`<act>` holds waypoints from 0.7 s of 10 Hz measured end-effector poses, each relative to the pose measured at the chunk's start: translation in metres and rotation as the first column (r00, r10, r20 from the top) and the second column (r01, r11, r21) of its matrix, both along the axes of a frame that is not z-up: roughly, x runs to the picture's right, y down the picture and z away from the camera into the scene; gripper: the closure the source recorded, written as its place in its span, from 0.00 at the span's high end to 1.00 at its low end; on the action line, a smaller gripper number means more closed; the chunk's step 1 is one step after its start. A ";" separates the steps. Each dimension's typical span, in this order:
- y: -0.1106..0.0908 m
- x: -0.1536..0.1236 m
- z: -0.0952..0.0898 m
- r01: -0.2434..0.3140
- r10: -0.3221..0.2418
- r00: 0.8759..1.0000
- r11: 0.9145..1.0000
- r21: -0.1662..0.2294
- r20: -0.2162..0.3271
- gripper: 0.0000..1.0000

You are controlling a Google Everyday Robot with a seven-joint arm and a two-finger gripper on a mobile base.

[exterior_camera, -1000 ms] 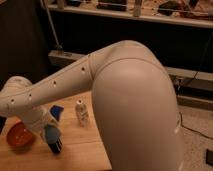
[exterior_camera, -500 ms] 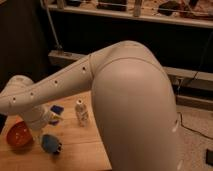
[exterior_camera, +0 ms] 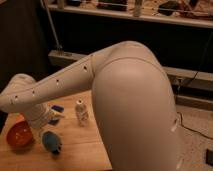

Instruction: Place the ceramic cup over the eraser

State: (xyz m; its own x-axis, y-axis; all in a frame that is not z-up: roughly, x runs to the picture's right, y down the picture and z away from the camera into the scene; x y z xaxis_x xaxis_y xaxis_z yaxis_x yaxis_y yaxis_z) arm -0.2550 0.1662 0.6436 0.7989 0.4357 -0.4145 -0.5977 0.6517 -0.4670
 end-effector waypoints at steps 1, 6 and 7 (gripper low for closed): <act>-0.006 0.000 -0.002 -0.008 0.008 1.000 1.000 0.008 0.001 0.80; -0.110 0.010 -0.018 -0.238 0.235 0.971 0.956 0.174 0.041 0.80; -0.144 0.027 -0.009 -0.336 0.338 0.941 0.914 0.227 0.031 0.80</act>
